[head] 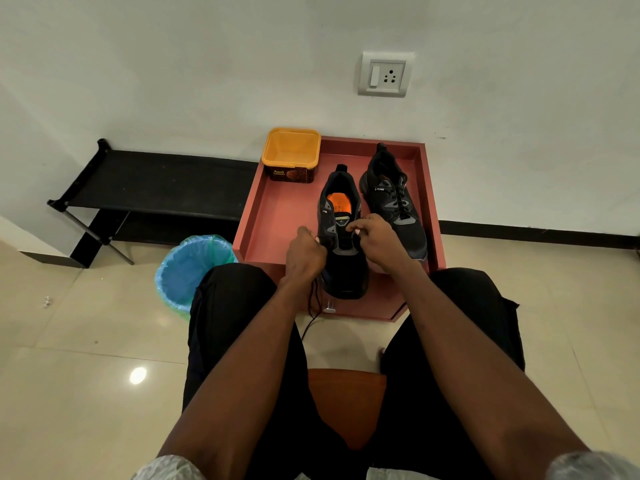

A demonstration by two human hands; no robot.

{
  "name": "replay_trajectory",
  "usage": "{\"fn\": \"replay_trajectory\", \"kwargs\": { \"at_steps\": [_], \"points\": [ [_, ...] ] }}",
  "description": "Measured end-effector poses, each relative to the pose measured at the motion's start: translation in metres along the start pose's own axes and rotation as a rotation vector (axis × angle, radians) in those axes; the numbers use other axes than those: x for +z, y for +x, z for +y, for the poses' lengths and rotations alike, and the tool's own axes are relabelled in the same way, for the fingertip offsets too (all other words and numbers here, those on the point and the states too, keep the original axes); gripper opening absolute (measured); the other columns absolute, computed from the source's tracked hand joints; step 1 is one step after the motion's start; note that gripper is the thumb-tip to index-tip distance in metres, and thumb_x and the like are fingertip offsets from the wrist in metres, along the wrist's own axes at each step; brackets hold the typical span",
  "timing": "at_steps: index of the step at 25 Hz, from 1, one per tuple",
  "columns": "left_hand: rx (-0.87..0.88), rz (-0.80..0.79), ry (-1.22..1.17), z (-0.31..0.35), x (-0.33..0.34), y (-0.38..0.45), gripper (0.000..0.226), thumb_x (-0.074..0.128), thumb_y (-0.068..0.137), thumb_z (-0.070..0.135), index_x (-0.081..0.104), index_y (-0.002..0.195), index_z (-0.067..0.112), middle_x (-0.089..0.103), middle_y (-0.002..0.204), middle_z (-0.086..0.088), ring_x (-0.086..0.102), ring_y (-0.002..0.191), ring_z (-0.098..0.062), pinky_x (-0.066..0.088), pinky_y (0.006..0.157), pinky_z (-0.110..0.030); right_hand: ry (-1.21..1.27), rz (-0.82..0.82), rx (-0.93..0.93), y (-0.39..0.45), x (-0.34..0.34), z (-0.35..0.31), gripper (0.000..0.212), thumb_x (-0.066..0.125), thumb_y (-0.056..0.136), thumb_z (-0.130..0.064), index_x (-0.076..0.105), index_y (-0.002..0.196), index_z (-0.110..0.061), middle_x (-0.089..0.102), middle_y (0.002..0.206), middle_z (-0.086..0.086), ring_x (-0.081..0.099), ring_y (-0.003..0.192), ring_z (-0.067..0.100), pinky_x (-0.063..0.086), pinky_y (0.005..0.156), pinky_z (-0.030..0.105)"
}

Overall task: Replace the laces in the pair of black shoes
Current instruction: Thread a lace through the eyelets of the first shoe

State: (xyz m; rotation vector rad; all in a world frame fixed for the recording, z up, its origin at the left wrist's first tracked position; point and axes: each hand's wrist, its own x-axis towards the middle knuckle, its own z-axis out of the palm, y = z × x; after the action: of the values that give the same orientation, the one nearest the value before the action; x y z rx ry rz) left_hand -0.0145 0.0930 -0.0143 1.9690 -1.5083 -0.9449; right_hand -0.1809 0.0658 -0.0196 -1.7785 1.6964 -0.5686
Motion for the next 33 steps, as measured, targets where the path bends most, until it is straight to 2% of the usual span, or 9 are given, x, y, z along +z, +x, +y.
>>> {"fn": "replay_trajectory", "kwargs": {
  "at_steps": [5,8,13,17,21,25,28,30,33],
  "points": [
    [0.093,0.106,0.107,-0.004,-0.004,-0.004,0.017,0.052,0.095,0.014,0.048,0.110,0.007,0.055,0.100,-0.006,0.053,0.083,-0.020,0.040,0.065,-0.029,0.113,0.076,-0.019,-0.014,-0.008,-0.013,0.040,0.042,0.094,0.004,0.069,0.121,-0.010,0.062,0.119,0.001,0.055,0.110,0.014,0.045,0.095,0.029],
    [0.090,0.028,0.118,-0.008,-0.005,-0.001,0.016,0.061,0.093,0.022,0.060,0.095,0.006,0.061,0.094,-0.007,0.057,0.079,-0.019,0.044,0.063,-0.029,0.116,0.285,0.164,-0.015,-0.011,-0.012,0.025,0.047,0.091,-0.005,0.071,0.100,-0.007,0.071,0.099,0.006,0.064,0.091,0.021,0.052,0.081,0.035],
    [0.063,-0.136,0.132,-0.013,0.002,-0.006,0.011,0.064,0.091,0.016,0.059,0.087,0.007,0.064,0.089,-0.012,0.060,0.081,-0.026,0.041,0.066,-0.028,0.412,-0.218,0.584,-0.032,-0.015,-0.026,0.030,0.052,0.101,-0.016,0.049,0.072,-0.013,0.048,0.064,0.005,0.042,0.052,0.014,0.032,0.045,0.022],
    [-0.065,-0.141,-0.082,-0.003,-0.003,-0.008,0.010,0.058,0.088,0.008,0.060,0.078,0.007,0.064,0.072,-0.010,0.059,0.065,-0.024,0.042,0.056,-0.026,0.319,-0.254,0.426,-0.050,-0.006,-0.038,0.015,0.056,0.098,-0.010,0.059,0.083,-0.008,0.058,0.072,0.006,0.052,0.059,0.017,0.040,0.053,0.024],
    [-0.207,-0.287,-0.531,0.013,-0.028,-0.019,0.006,0.070,0.086,0.005,0.064,0.084,0.005,0.064,0.058,-0.005,0.051,0.042,-0.010,0.033,0.038,-0.018,0.656,-0.306,0.374,-0.058,0.006,-0.047,0.016,0.064,0.087,-0.002,0.065,0.099,-0.012,0.067,0.089,0.004,0.060,0.086,0.016,0.044,0.076,0.029],
    [-0.226,-0.233,-0.543,0.012,-0.055,-0.022,0.014,0.074,0.083,0.010,0.070,0.095,0.005,0.068,0.074,-0.009,0.050,0.045,-0.011,0.034,0.037,-0.019,1.016,-0.338,0.390,-0.063,-0.005,-0.059,0.013,0.056,0.095,-0.006,0.064,0.105,-0.008,0.070,0.083,0.006,0.068,0.072,0.016,0.050,0.078,0.030],
    [-0.031,-0.085,-0.429,0.016,-0.064,-0.022,0.028,0.059,0.089,-0.001,0.066,0.111,0.015,0.068,0.110,-0.004,0.062,0.081,-0.008,0.043,0.055,-0.014,1.002,-0.163,0.221,-0.061,-0.027,-0.057,0.013,0.054,0.099,-0.007,0.055,0.111,-0.005,0.067,0.077,0.007,0.065,0.069,0.020,0.053,0.072,0.032],
    [0.155,-0.312,-0.524,0.024,-0.063,-0.028,0.050,0.052,0.090,-0.010,0.055,0.131,0.018,0.060,0.126,0.001,0.058,0.108,-0.002,0.049,0.073,-0.013,0.995,-0.144,0.147,-0.058,-0.037,-0.055,0.019,0.051,0.100,-0.006,0.051,0.119,-0.003,0.065,0.076,0.007,0.058,0.064,0.018,0.049,0.062,0.029],
    [0.267,-0.526,-0.635,0.031,-0.047,-0.032,0.048,0.057,0.090,-0.010,0.052,0.133,0.009,0.064,0.116,-0.011,0.063,0.106,-0.012,0.052,0.088,-0.020,1.137,-0.113,0.110,-0.054,-0.048,-0.051,0.012,0.050,0.100,-0.005,0.053,0.112,-0.005,0.060,0.072,0.004,0.051,0.056,0.015,0.046,0.054,0.025]
  ]
}}
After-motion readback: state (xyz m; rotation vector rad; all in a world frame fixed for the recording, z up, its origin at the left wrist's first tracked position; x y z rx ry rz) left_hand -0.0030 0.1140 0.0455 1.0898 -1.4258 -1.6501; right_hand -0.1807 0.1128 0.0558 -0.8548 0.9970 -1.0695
